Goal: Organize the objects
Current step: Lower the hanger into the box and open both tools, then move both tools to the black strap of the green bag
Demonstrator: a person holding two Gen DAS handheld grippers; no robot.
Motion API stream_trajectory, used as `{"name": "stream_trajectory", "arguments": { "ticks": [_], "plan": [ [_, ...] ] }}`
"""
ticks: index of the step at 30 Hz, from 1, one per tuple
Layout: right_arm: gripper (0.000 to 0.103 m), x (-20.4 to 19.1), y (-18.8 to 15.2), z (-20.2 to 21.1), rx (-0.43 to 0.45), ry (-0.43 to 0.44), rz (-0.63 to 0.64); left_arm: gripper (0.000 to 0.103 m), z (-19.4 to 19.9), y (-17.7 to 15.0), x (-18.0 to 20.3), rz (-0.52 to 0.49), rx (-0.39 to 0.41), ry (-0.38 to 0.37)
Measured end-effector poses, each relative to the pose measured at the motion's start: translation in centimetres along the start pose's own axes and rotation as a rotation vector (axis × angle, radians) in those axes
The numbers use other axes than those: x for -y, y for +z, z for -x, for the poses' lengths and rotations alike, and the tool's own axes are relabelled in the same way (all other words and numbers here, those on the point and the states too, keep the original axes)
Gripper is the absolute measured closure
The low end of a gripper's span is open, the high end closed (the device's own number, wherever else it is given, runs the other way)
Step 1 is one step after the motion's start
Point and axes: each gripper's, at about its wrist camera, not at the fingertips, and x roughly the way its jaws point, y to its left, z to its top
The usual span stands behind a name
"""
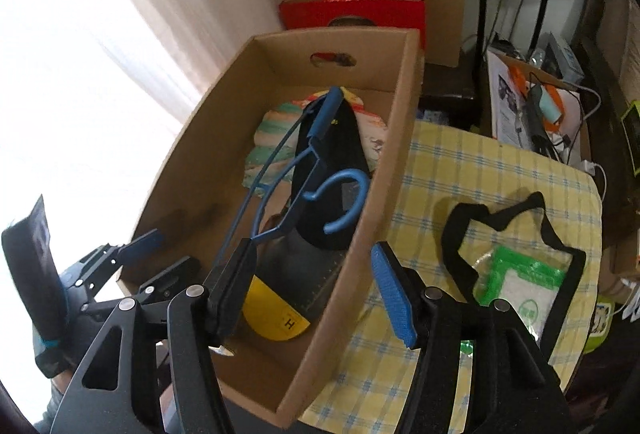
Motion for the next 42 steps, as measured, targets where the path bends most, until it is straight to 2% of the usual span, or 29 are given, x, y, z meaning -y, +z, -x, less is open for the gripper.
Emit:
{"name": "stream_trajectory", "arguments": {
  "ticks": [2, 8, 9, 10, 12, 14, 19, 23, 26, 32, 42],
  "plan": [
    [0.042, 0.4, -0.4, 0.9, 0.022, -0.001, -0.020, 0.029, 0.1, -0.1, 0.1, -0.001, 0.000, -0.005],
    [0.041, 2.4, -1.3, 2.8, 0.070, -0.025, -0.064, 0.027, 0.4, -0.3, 0.6, 0.002, -0.017, -0.027],
    [0.039, 2.8, -1.7, 3.1, 0.075, -0.034, -0.069, 0.021, 0.4, -0.4, 0.8, 0.002, -0.019, -0.034],
    [0.038, 3.1, -2.0, 3.4, 0.079, -0.046, -0.070, 0.017, 0.5, -0.4, 1.0, 0.005, -0.021, -0.053],
    [0.029, 3.8, -2.7, 3.8, 0.085, -0.077, -0.070, 0.014, 0.7, -0.5, 1.4, 0.008, -0.024, -0.096],
    [0.024, 4.6, -3.5, 4.2, 0.090, -0.099, -0.071, 0.014, 0.8, -0.6, 2.3, -0.017, -0.024, -0.091],
    [0.022, 7.4, -5.5, 5.6, 0.114, -0.151, -0.095, 0.014, 1.0, -1.0, 4.7, -0.076, -0.012, -0.080],
    [0.022, 10.1, -7.5, 6.9, 0.127, -0.210, -0.124, 0.013, 1.3, -1.2, 6.8, -0.101, -0.016, -0.115],
    [0.022, 12.1, -9.0, 7.9, 0.142, -0.279, -0.150, 0.003, 1.7, -1.2, 8.3, -0.116, 0.004, -0.113],
    [0.022, 16.5, -12.3, 9.2, 0.141, -0.348, -0.233, 0.003, 2.1, -0.8, 11.6, -0.148, 0.027, -0.147],
    [0.022, 20.2, -16.7, 8.6, 0.117, -0.346, -0.331, 0.003, 0.8, -1.7, 17.7, -0.230, 0.008, -0.180]
  ]
}}
